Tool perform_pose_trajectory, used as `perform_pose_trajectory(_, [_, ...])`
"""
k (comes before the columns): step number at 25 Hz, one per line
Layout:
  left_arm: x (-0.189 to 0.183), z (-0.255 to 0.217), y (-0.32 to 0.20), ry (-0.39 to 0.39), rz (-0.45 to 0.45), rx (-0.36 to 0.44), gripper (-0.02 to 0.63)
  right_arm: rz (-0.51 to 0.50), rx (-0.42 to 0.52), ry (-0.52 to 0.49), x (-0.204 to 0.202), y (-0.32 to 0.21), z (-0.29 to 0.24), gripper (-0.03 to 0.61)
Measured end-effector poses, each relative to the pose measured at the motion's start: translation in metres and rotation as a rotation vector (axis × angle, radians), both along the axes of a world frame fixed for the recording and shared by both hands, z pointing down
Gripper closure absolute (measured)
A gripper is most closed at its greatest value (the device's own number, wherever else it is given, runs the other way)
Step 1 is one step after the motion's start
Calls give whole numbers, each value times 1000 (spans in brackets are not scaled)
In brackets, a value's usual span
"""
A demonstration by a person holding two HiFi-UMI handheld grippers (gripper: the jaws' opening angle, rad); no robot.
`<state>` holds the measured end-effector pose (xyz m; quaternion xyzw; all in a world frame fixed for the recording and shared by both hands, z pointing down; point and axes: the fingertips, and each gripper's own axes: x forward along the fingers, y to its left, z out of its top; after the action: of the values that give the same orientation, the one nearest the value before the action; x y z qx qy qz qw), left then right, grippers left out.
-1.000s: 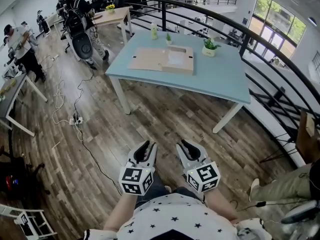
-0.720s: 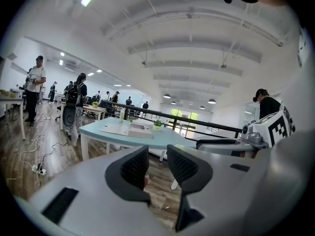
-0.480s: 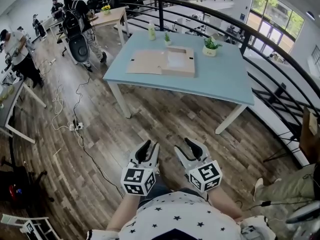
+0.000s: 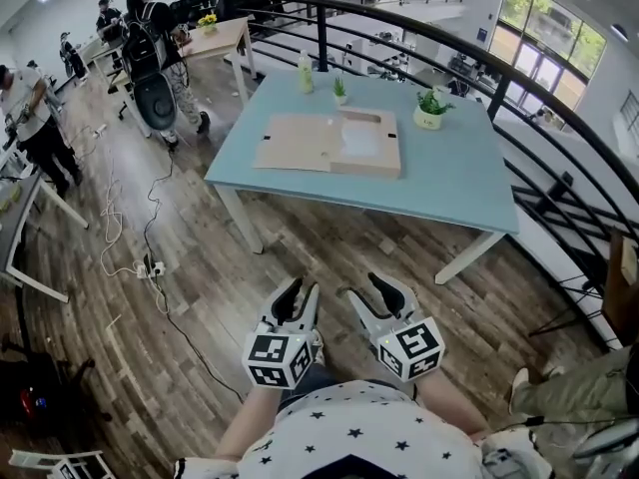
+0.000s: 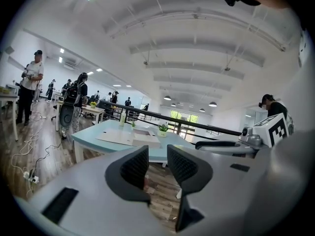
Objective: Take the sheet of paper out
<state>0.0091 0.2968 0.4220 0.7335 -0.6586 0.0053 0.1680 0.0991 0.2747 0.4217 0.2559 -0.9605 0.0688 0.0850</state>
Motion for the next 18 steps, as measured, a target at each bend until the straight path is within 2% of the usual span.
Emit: perform_pose_trajectory(18, [-112, -9, -137, 4, 62, -3, 497, 57, 1, -18, -116, -135, -17, 405])
